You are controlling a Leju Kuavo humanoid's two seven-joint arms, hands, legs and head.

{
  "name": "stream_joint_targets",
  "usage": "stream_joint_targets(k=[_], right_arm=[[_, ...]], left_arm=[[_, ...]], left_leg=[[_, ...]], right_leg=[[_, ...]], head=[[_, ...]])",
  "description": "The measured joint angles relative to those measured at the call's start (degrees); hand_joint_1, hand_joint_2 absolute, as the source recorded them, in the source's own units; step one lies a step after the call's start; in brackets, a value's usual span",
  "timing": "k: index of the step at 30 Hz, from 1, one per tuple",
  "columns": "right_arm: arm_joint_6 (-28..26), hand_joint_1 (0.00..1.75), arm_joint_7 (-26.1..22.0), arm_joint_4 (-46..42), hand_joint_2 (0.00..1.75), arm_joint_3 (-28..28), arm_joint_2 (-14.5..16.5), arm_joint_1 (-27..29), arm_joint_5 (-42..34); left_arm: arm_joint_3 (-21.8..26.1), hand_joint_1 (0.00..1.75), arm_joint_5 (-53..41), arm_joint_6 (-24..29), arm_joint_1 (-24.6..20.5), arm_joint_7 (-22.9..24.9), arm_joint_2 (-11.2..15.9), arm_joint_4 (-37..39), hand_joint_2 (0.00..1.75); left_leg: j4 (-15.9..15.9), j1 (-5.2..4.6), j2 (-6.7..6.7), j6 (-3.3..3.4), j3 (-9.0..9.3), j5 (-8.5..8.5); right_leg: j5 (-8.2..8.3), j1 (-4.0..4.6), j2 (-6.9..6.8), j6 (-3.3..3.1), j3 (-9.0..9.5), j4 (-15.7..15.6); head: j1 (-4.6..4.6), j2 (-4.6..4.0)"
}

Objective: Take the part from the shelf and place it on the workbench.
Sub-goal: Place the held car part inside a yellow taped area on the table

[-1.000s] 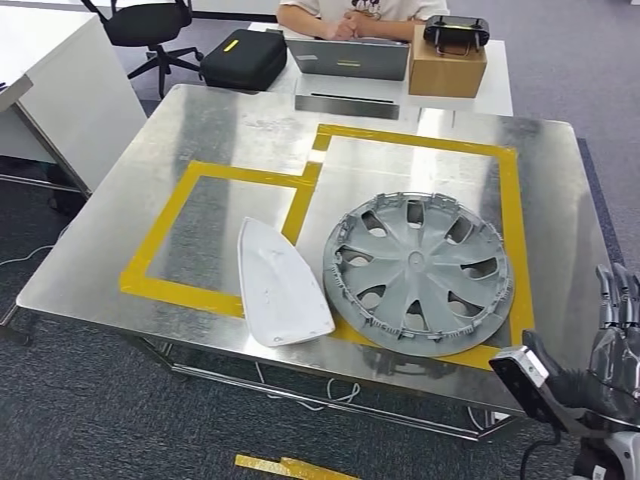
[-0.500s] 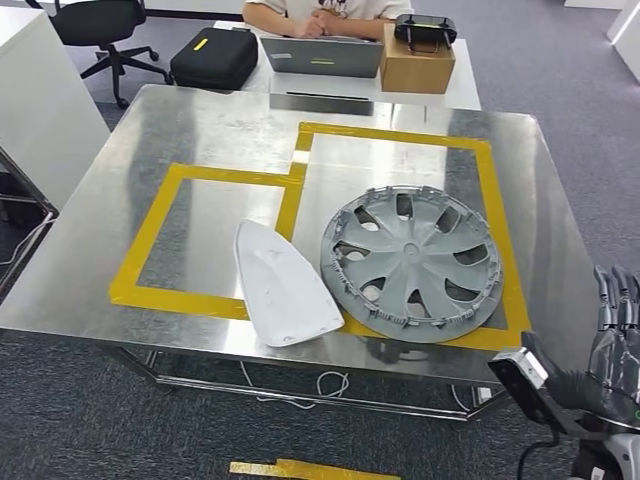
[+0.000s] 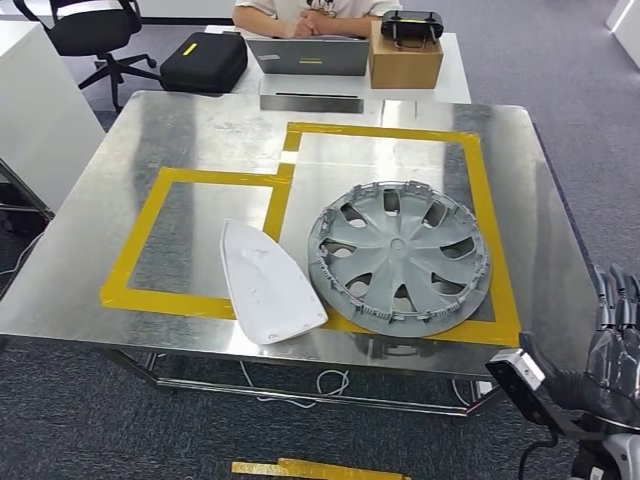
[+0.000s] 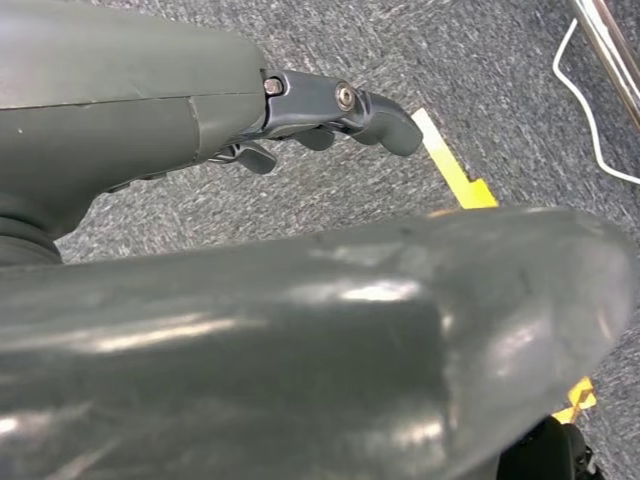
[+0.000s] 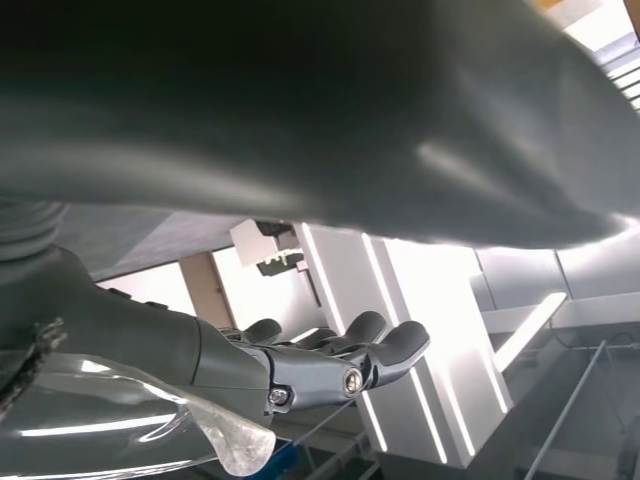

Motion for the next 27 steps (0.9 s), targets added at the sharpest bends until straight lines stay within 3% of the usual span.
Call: stream_joint_targets(k=[14,20,23,25,27], right_arm=[[-0.01,0.0,-0.09,0.07,0.0,0.22,0.0,0.0,0.52],[0.01,0.0,0.05,0.07,0.0,0.34,0.0,0.04,0.8],[0.01,0.0,0.15,0.06,0.0,0.37,0.0,0.05,0.83],[0.0,0.0,0.21,0.05,0.0,0.36,0.0,0.07,0.84],[0.01,0.0,0.28,0.05,0.0,0.36,0.0,0.12,0.84]], left_arm=[[0.0,0.0,-0.07,0.34,0.02,1.04,0.13,-0.59,0.0],[0.01,0.0,0.31,0.5,0.26,1.61,0.43,-1.02,0.0],[0.02,0.0,0.58,0.55,0.4,1.71,0.62,-1.27,0.0],[0.1,0.0,0.66,0.6,0.43,1.77,0.64,-1.56,0.0],[0.28,0.0,0.78,0.61,0.46,1.79,0.62,-1.79,0.0]], left_leg=[[0.07,0.03,0.0,-0.23,-0.06,0.0],[0.45,-0.37,0.0,0.19,-0.2,-0.23],[0.03,-0.35,0.06,0.87,-0.2,0.35],[-0.81,-0.03,0.25,1.46,-0.25,1.14],[-1.15,0.11,0.38,1.76,-0.64,1.66]], right_leg=[[0.07,-0.01,0.0,-0.11,0.04,0.01],[0.27,-0.36,-0.02,0.3,0.04,-0.08],[0.46,-0.52,0.02,0.91,0.03,-0.18],[-1.48,-0.51,0.21,1.23,-0.89,1.55],[-5.73,-0.53,0.41,1.46,-3.39,7.69]], head=[[0.03,0.0],[0.01,0.0],[-0.01,0.0],[0.09,0.0],[0.19,0.0]])
